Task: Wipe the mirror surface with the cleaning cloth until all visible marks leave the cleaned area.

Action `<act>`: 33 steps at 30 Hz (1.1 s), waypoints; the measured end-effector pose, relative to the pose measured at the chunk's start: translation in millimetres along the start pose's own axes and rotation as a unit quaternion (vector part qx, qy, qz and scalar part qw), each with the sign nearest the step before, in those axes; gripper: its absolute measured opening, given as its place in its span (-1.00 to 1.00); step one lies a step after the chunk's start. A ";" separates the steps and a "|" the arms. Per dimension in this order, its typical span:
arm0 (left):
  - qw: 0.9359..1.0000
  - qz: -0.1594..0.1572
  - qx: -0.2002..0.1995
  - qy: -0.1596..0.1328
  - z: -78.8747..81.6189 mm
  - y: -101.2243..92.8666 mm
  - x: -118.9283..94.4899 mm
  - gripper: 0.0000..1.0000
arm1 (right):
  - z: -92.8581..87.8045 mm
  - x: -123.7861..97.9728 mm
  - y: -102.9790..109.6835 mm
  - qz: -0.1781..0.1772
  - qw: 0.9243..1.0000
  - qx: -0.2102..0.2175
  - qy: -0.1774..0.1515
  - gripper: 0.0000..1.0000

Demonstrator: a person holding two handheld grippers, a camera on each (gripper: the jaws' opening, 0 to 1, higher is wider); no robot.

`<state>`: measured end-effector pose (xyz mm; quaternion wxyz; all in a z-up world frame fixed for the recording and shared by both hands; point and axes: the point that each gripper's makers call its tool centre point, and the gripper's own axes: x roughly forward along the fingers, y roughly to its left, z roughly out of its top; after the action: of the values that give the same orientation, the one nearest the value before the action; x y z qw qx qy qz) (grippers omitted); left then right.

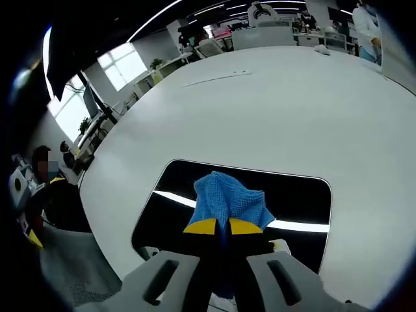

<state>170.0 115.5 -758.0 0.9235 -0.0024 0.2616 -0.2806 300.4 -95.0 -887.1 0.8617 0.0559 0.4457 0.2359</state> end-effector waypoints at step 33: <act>1.000 0.012 -0.003 0.005 -2.9 5.3 2.0 0.96 | -6.7 -24.9 -32.2 -0.001 1.000 0.010 -0.005 -1.00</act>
<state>172.8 119.4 -762.3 0.9255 -0.0006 0.2675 -0.2682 294.3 -135.5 -882.5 0.8635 0.0649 0.4442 0.2300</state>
